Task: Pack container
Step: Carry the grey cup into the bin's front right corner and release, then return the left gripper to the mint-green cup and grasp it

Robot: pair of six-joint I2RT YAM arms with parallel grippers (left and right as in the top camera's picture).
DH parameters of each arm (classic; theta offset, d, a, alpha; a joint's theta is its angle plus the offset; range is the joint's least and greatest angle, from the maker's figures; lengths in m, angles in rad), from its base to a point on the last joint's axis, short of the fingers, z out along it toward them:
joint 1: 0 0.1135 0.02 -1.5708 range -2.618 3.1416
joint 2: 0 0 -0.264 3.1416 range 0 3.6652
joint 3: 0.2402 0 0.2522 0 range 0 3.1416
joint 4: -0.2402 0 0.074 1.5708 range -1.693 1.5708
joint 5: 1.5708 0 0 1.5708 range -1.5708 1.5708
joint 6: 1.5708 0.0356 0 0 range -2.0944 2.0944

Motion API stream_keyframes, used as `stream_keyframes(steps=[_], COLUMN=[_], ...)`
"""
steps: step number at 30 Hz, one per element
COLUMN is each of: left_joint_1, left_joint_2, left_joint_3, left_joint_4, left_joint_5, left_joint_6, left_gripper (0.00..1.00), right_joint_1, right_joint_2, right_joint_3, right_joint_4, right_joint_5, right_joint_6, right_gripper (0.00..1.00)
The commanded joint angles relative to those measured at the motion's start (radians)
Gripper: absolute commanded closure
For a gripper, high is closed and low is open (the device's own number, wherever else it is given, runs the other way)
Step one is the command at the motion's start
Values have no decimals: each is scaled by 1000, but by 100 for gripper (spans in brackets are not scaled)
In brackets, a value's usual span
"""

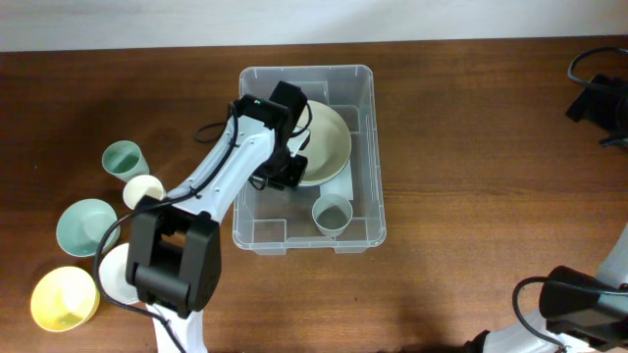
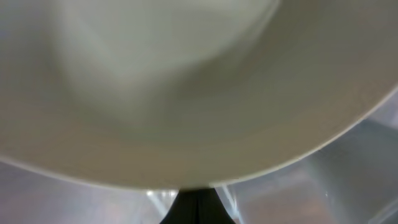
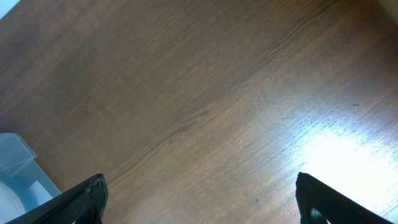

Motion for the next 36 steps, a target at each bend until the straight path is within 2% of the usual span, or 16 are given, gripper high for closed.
stream_keyframes(steps=[1,7,11,13,17,21,23,29,30,32,36], left_joint_1=[-3,-11,-15,-12,-10,-3,17,166,208,282,444], left_joint_2=[45,52,46,30,-37,-132,-193,-374,-400,-432,-441], left_joint_3=[-2,-1,24,48,105,154,160,160,160,160,158], left_joint_4=[54,122,107,82,44,27,27,-10,-19,-35,-91], left_joint_5=[14,-20,-20,-20,-47,-95,-125,-159,-159,-159,-158], left_joint_6=[-9,2,2,2,2,1,0,-11,-11,-11,-45], left_gripper=[99,99,99,99,100,99,99,98,92,73,56], right_joint_1=[1,1,1,11,68,163,213,345,362,385,420], right_joint_2=[4,4,4,4,4,5,10,23,26,31,36], right_joint_3=[-3,-3,-3,-3,-3,-3,-3,-11,-13,-15,-15], right_joint_4=[1,1,2,11,37,61,56,49,49,50,50], right_joint_5=[-3,-3,-32,-101,-119,-198,-198,-185,-185,-185,-185], right_joint_6=[-6,-6,-16,-87,-162,-348,-394,-434,-434,-434,-434], right_gripper=[8,8,7,7,8,7,7,5,5,4,4])
